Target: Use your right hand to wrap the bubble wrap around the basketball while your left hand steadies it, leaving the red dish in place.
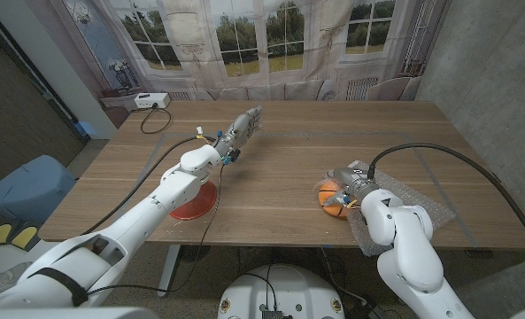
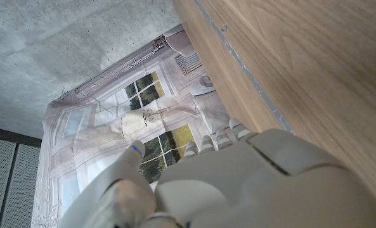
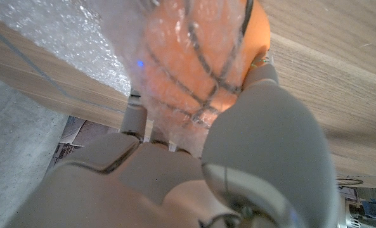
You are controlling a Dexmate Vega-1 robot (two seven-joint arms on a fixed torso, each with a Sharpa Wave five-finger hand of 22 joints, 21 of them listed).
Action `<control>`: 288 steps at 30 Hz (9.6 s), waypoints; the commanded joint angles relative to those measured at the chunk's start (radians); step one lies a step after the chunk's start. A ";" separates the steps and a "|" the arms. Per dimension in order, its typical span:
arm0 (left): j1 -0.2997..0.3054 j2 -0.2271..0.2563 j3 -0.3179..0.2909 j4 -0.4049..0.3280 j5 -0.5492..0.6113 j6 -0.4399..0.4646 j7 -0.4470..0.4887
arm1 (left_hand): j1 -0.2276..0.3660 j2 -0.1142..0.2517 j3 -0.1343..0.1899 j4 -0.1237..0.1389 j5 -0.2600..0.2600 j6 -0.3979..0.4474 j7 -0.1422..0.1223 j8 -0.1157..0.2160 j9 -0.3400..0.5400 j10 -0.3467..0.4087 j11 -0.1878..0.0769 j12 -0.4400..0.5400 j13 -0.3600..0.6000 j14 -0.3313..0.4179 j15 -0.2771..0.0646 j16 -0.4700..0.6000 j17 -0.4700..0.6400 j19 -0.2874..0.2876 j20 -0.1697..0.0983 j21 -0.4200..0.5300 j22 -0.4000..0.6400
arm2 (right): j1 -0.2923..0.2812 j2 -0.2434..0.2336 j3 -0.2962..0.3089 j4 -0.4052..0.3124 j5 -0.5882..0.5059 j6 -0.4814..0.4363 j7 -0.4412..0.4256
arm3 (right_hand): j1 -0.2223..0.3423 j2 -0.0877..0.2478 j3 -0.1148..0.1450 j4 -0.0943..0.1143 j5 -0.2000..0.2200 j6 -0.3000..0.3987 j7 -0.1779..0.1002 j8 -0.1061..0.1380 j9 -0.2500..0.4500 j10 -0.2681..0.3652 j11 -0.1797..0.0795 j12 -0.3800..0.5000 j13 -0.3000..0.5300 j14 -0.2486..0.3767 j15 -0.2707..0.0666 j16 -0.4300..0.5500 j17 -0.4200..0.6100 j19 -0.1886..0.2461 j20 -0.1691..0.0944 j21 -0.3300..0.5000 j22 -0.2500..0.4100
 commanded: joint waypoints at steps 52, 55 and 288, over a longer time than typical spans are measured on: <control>-0.265 -0.155 0.034 0.333 -0.152 -0.080 -0.475 | 0.115 0.078 0.099 -0.099 -0.031 0.501 0.086 0.074 0.013 0.493 0.029 0.151 0.009 0.404 0.005 0.064 0.006 0.178 0.030 0.066 0.003 | 0.352 -0.155 0.028 -0.054 0.623 0.413 -0.291 | 0.263 0.172 0.186 -0.120 -0.019 0.059 0.024 0.037 0.002 0.271 0.013 0.094 0.080 0.640 -0.425 -0.033 0.093 0.208 -0.408 0.116 0.023; -0.298 -0.189 0.042 0.404 -0.166 -0.073 -0.536 | 0.112 0.080 0.101 -0.094 -0.031 0.509 0.094 0.073 0.013 0.502 0.038 0.151 0.010 0.411 0.008 0.063 0.007 0.180 0.032 0.066 0.003 | 0.361 -0.164 0.033 -0.031 0.661 0.466 -0.347 | 0.269 0.166 0.188 -0.123 -0.019 0.059 0.024 0.037 0.001 0.274 0.011 0.098 0.084 0.637 -0.427 -0.040 0.096 0.202 -0.409 0.123 0.025; -0.025 0.108 0.035 -0.372 -0.366 0.686 0.167 | -0.077 0.084 0.135 0.113 -0.023 -0.310 0.088 0.011 0.013 -0.390 0.060 0.001 0.007 -0.414 0.057 0.015 0.022 -0.292 -0.007 -0.151 0.035 | 0.472 0.136 -0.622 0.938 -0.046 -0.379 -1.231 | -0.224 0.016 0.222 -0.087 0.190 -0.187 0.014 -0.292 -0.087 -0.245 -0.044 -0.199 -0.002 -0.158 -0.253 -0.442 0.029 -0.491 -0.104 -0.143 -0.042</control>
